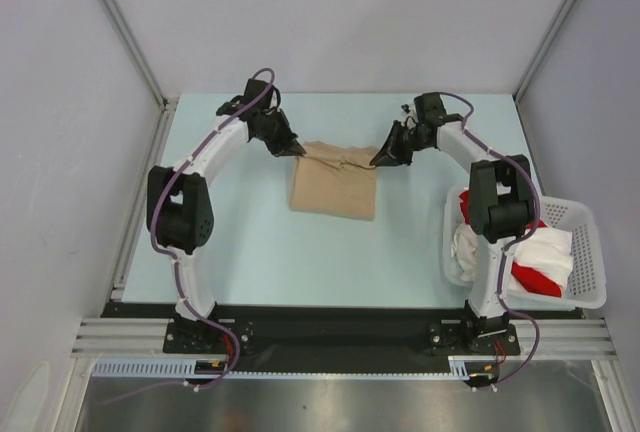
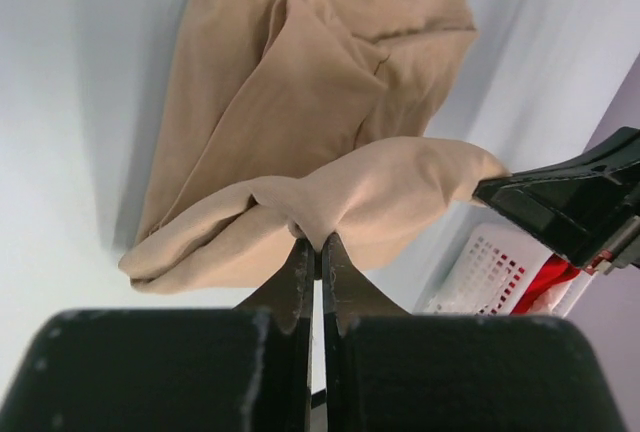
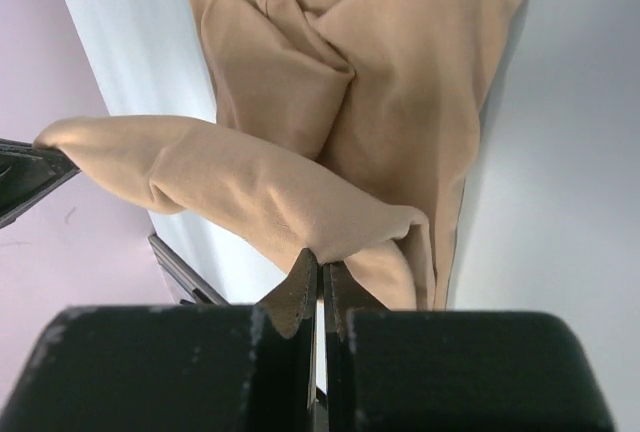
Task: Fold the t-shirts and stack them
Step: Fold the tshirt
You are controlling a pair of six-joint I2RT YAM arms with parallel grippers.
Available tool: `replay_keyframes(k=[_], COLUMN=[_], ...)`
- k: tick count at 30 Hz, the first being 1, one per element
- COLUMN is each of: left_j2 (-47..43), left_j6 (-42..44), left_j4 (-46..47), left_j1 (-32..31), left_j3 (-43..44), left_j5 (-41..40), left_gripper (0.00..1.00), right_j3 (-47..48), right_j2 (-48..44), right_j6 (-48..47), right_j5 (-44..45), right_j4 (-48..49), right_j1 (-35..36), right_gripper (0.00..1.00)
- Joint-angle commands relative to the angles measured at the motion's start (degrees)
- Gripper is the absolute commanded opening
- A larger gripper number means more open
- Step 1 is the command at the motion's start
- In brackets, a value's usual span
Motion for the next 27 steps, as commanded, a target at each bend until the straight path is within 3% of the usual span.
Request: replay_keyframes(k=[1,9,27], left_j2=[1.83,7.63,10.36], left_j6=[0.99,0.99,0.02], left_j4=[2.65,3.52,5.20], left_j1=[0.85,1.64,1.90], left_j3=[5.16,10.17,16.59], left_j5=[2.13,3.71,3.63], left_gripper=[0.00,0.00,0.00], right_j3=[4.08,8.12,12.69], right_j2=[2.26,5.86,5.69], right_j6=[0.96,3.42,5.53], right_j5=[-1.99,-2.60,-2.08], right_j4=[-0.40,1.53,1.36], right_j1=[-0.06,-0.94,-1.55], right_gripper=[0.00,0.00,0.00])
